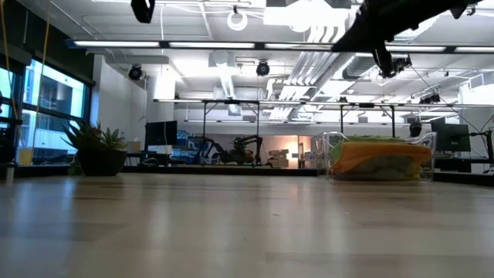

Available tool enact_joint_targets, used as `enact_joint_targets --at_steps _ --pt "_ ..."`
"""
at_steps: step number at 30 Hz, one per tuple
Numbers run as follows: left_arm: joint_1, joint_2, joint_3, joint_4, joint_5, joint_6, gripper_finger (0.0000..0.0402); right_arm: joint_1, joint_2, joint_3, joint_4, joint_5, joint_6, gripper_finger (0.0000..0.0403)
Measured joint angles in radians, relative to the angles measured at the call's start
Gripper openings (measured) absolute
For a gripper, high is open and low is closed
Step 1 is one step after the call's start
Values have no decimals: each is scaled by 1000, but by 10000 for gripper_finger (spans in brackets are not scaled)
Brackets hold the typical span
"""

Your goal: Fold microfiber towels

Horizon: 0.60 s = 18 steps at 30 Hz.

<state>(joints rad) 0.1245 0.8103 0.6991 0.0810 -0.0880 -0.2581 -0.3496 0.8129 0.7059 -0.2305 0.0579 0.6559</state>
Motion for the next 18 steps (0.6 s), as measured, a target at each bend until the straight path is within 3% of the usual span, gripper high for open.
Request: enact_joint_targets --at_steps 6,13,18 --pt "-1 -48 -27 49 44 12 0 195 6 5 122 85 -103 0" --pt "-1 -107 -259 395 53 -137 0 339 10 42 147 108 -193 0" --pt "-2 -147 -301 357 21 -175 0 415 8 45 146 99 -226 0"
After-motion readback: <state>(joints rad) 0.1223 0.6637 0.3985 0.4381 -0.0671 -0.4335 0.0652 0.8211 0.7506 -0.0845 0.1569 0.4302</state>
